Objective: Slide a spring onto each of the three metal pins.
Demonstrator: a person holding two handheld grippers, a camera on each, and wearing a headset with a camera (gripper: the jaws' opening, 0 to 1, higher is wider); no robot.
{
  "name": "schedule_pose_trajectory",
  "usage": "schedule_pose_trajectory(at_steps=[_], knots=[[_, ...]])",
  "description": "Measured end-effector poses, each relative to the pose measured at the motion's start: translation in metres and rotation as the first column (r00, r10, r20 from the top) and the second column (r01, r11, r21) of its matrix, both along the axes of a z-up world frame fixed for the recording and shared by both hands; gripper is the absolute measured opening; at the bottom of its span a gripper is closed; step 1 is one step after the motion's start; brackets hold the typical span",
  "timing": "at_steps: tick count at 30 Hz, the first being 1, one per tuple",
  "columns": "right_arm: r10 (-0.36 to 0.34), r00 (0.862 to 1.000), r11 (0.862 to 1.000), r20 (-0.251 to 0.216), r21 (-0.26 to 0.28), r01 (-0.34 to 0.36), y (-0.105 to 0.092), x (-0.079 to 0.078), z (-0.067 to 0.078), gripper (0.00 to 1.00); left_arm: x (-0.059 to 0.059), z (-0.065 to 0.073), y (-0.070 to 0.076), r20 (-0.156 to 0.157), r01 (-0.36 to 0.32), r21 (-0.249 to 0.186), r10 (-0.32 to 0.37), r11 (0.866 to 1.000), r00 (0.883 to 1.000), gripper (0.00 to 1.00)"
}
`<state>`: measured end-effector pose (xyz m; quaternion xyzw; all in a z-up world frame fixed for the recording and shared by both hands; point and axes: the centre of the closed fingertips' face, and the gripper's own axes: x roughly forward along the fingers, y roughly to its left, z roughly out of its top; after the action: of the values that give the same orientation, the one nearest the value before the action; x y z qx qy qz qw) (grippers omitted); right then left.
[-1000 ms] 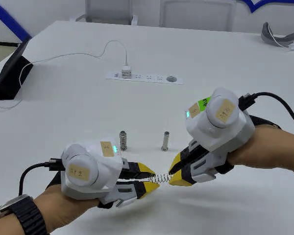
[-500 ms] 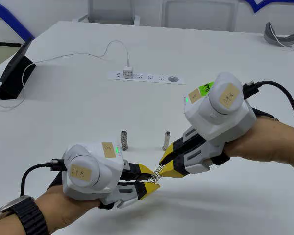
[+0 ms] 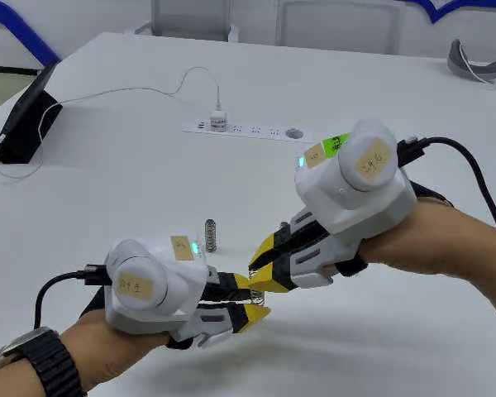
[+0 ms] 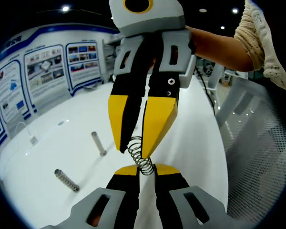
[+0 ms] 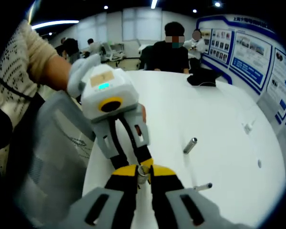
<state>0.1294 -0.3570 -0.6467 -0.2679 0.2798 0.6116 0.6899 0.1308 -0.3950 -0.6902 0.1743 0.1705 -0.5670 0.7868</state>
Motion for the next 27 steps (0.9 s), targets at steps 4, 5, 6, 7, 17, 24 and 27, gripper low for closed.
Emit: schedule_pose_trajectory(at_steps=[4,5,6,7,17,24,27], knots=[[-0.004,1.000,1.000,0.010,-0.006,0.004,-0.001,0.002,0.001,0.12,0.002,0.000,0.001,-0.001,-0.010,-0.016,0.010,1.000,1.000,0.12],[-0.005,1.000,1.000,0.013,-0.008,0.005,-0.001,0.003,0.001,0.12,0.003,0.000,0.002,-0.003,-0.014,-0.020,0.014,1.000,1.000,0.12],[-0.006,1.000,1.000,0.014,-0.010,0.006,-0.001,0.003,0.001,0.12,0.003,0.000,0.002,-0.005,-0.016,-0.023,0.015,1.000,1.000,0.12],[-0.008,1.000,1.000,0.016,-0.012,0.008,-0.002,0.004,0.001,0.12,0.003,0.001,0.002,-0.008,-0.019,-0.027,0.019,0.999,1.000,0.13],[-0.028,0.999,0.999,0.027,-0.029,0.029,-0.007,0.012,0.004,0.12,0.008,0.000,0.014,-0.057,-0.081,-0.075,0.077,0.994,0.995,0.27],[-0.045,0.998,0.999,0.035,-0.027,0.046,-0.008,0.018,0.007,0.12,0.012,0.001,0.024,-0.083,-0.134,-0.099,0.126,0.986,0.989,0.38],[-0.060,0.997,0.998,0.040,-0.025,0.061,-0.013,0.022,0.010,0.12,0.013,0.002,0.028,-0.096,-0.158,-0.114,0.148,0.981,0.984,0.42]])
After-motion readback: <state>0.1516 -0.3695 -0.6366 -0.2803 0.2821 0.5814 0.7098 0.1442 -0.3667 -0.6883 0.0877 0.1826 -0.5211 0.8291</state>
